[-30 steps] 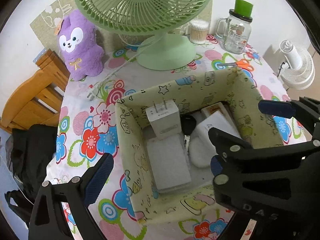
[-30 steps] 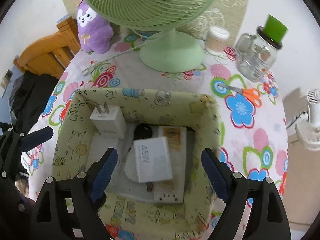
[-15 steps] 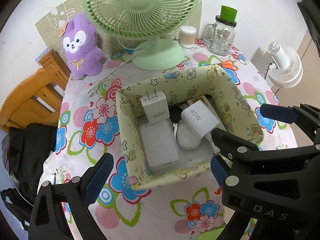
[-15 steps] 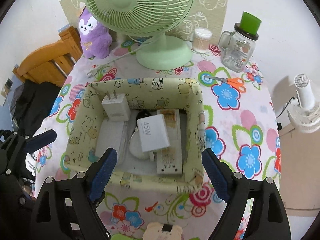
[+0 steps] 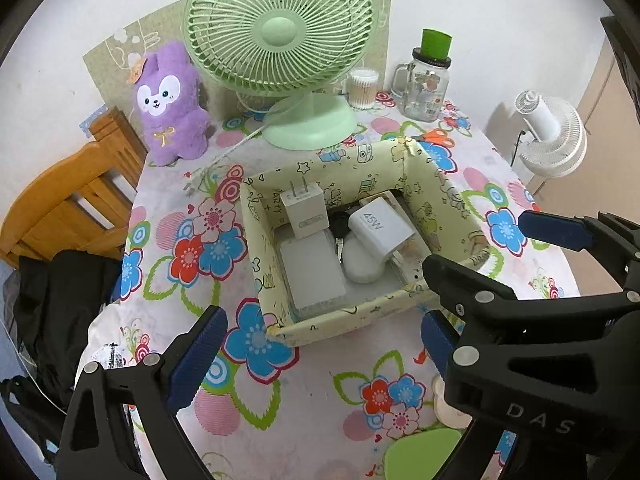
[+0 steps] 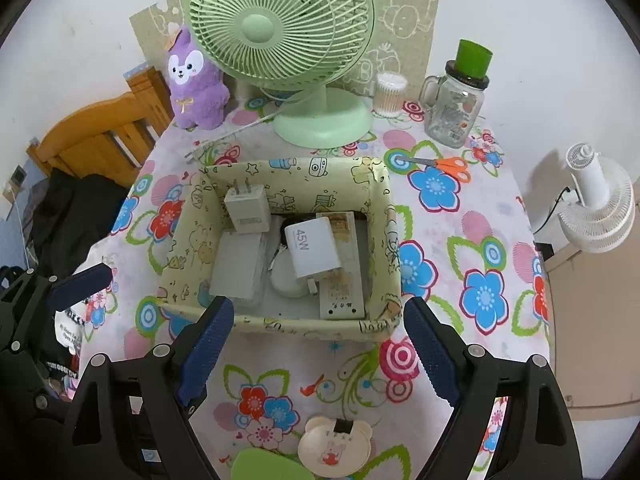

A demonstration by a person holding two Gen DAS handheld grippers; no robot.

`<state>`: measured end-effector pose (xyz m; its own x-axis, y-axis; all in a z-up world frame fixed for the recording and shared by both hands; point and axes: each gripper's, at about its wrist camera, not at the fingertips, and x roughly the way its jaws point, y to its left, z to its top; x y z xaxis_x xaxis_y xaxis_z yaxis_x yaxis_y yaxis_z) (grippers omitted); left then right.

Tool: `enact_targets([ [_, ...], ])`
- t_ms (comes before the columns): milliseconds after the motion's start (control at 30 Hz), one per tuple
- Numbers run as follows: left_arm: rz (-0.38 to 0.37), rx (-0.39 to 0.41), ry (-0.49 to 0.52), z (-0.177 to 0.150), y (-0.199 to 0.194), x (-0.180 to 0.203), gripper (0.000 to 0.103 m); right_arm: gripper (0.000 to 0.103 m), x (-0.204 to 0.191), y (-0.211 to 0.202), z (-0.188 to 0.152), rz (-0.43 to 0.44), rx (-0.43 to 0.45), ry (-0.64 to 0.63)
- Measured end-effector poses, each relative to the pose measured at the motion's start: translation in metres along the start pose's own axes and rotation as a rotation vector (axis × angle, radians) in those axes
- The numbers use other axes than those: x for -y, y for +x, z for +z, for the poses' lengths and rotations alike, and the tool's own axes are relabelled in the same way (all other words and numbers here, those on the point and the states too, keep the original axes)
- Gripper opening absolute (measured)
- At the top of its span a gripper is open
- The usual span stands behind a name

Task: Organize rigid objects
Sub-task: 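Withdraw both tools from the box toward the green pad and bear coaster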

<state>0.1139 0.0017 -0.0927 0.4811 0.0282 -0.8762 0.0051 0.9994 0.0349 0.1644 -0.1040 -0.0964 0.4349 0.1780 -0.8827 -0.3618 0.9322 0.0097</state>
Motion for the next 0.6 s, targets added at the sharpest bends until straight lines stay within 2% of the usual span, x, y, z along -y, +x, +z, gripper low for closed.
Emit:
enact_targets([
  [600,-0.052,0.040,0.042,-0.024,-0.031,0.010,0.103,0.093,0.000,-0.041,-0.034,-0.058,0.054,0.053],
])
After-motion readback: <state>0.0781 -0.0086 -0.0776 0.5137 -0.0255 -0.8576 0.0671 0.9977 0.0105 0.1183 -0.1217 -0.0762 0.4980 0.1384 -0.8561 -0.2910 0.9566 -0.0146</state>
